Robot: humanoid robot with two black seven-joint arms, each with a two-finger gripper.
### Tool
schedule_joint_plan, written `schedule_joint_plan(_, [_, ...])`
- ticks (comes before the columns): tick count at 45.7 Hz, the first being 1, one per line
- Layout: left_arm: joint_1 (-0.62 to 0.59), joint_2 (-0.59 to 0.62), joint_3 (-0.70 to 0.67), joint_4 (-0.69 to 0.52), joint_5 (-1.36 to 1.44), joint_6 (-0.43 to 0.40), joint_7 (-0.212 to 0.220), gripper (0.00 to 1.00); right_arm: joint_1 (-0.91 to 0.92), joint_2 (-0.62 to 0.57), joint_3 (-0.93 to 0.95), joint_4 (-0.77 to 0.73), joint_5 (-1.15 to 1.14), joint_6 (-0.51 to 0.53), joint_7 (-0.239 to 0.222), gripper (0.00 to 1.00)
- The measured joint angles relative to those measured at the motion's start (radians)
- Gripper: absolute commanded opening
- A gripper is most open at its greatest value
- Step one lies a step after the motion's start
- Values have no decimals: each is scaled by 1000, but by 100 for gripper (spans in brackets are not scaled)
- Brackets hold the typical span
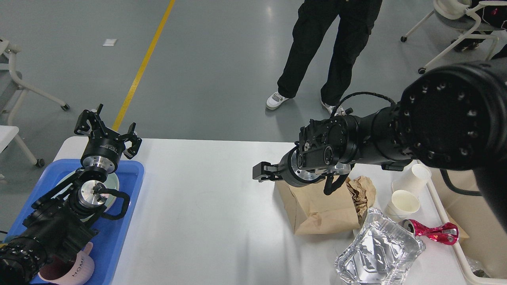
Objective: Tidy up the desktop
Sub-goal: 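Lower the right gripper and grasp the brown paper bag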
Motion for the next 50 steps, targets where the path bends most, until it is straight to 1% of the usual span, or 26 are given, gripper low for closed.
schedule_joint_plan(11, [2,-4,-3,0,0,0,0,96,-107,-7,-39,-70,-45,-6,0,100])
schedule_joint_plan(18, [2,-4,-3,0,0,0,0,96,-263,-7,-128,-207,-79,-9,0,100])
schedule_joint_plan(22, [2,-4,-3,0,0,0,0,96,-351,-6,-148,-300,-88,-10,0,100])
schedule_joint_plan(26, [2,-4,-3,0,0,0,0,96,-416,-5,-158,-360,-103,-10,0,100])
schedule_joint_plan(33, [1,-4,-3,0,0,0,0,96,-474,-4,-160,-392,-126,-20,1,100])
schedule_joint_plan(35, [1,-4,-3,0,0,0,0,96,-481,-4,-160,-393,-127,-28,1,97])
schedule_joint_plan(36, [1,-4,-3,0,0,0,0,96,-485,-4,-160,-393,-128,-32,1,94])
schedule_joint_plan(37, [1,-4,-3,0,0,0,0,96,-490,-4,-160,-394,-129,-39,1,89])
schedule_joint_plan(40, [1,-4,-3,0,0,0,0,96,-508,-6,-159,-395,-130,-58,3,63])
schedule_joint_plan(42, [1,-4,-3,0,0,0,0,96,-525,-7,-159,-396,-131,-71,6,49])
schedule_joint_plan(43, [1,-4,-3,0,0,0,0,96,-536,-7,-159,-398,-132,-78,10,44])
schedule_joint_plan(46, [1,-4,-3,0,0,0,0,96,-566,-9,-159,-409,-138,-90,17,34])
schedule_joint_plan(47, [1,-4,-3,0,0,0,0,96,-575,-9,-159,-413,-142,-93,18,24])
schedule_joint_plan(48, [1,-4,-3,0,0,0,0,96,-583,-9,-159,-417,-147,-95,18,6])
schedule_joint_plan(49, [1,-4,-3,0,0,0,0,96,-590,-9,-159,-421,-153,-97,19,0])
schedule_joint_plan(50, [1,-4,-3,0,0,0,0,96,-596,-10,-158,-426,-159,-102,19,0])
